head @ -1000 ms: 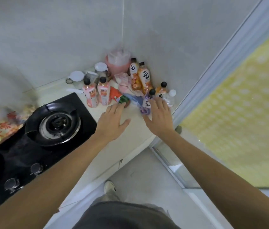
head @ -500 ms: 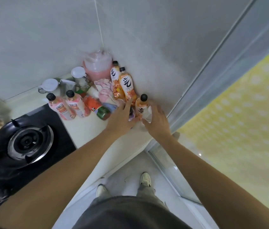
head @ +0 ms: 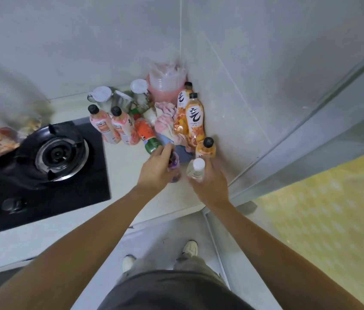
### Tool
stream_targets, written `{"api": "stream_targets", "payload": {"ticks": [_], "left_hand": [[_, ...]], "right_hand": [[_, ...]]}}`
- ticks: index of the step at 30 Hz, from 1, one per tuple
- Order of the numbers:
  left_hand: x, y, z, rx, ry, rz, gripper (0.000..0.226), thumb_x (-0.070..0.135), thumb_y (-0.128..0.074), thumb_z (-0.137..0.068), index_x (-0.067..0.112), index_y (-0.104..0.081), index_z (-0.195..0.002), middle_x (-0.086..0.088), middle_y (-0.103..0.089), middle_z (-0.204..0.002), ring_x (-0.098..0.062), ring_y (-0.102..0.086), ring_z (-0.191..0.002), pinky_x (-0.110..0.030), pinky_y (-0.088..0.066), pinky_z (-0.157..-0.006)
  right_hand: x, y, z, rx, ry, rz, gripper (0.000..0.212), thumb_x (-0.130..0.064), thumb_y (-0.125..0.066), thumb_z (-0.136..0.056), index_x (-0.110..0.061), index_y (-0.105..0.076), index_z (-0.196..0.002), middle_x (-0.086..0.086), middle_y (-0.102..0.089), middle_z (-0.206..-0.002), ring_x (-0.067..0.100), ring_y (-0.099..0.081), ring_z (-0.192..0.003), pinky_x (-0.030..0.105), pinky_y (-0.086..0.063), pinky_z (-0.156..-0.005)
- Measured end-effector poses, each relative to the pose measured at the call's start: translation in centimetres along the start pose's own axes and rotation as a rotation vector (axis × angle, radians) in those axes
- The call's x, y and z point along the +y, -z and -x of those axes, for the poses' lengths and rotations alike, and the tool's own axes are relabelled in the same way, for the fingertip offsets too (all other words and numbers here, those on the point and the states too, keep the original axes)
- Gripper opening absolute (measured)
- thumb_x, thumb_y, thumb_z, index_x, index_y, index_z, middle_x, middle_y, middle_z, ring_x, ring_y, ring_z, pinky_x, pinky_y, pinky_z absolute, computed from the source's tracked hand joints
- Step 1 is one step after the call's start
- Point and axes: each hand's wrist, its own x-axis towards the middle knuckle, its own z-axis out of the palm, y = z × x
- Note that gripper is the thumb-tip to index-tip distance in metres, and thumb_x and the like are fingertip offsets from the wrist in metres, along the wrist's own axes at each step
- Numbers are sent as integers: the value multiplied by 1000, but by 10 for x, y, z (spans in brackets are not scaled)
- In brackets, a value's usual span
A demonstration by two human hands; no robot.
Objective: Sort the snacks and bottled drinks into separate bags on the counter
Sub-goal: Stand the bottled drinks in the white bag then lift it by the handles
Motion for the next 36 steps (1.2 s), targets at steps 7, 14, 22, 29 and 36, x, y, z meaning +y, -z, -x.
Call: {"api": "stream_targets", "payload": {"ticks": [7, 14, 22, 29, 36], "left_hand": [[-61, 76, 85, 169, 207, 92, 49, 22, -80, -73, 28, -40, -100, 10, -52, -101, -20, -54, -85, -41, -52, -68], [-153, 175, 237, 435, 458, 98, 43, 23, -75, -73, 30, -38, -93, 13, -51, -95, -12, -54, -79, -31, -45, -62], [-269, 270, 456, 613, 624, -10, 44, 26, -76, -76, 27, -37, -97, 5, -50, -93, -20, -49, -76, -33, -39, -58], [-354, 319, 597, 727, 811, -69, 49, 29, -77, -75, 27, -35, -100, 5, -48, -91, -26, -49, -79, -35, -34, -60], [-447, 368, 633, 779, 876, -94, 49, 33, -77, -75, 26, -37, -101, 4, -51, -94, -25, -50, -77, -38, -45, -60]], "right_hand": [[-83, -42, 6, -130, 237, 29, 71, -44, -92, -71, -11, -59, -125, 8, -69, -123, 31, -67, -107, 42, -58, -81], [-237, -130, 73, -282, 440, -61, 65, -41, -91, -71, -19, -56, -121, -3, -65, -119, 27, -64, -106, 37, -48, -78], [-413, -261, 230, -544, 558, -107, 68, -47, -91, -70, -25, -54, -123, -5, -65, -122, 28, -64, -111, 39, -50, -88], [-532, -345, 319, -678, 722, -117, 66, -49, -91, -68, -23, -56, -119, -2, -67, -118, 30, -65, -110, 40, -50, -87], [-624, -435, 322, -711, 732, -142, 67, -47, -91, -67, -19, -59, -119, 1, -69, -117, 31, -66, -108, 42, -53, -88]]}}
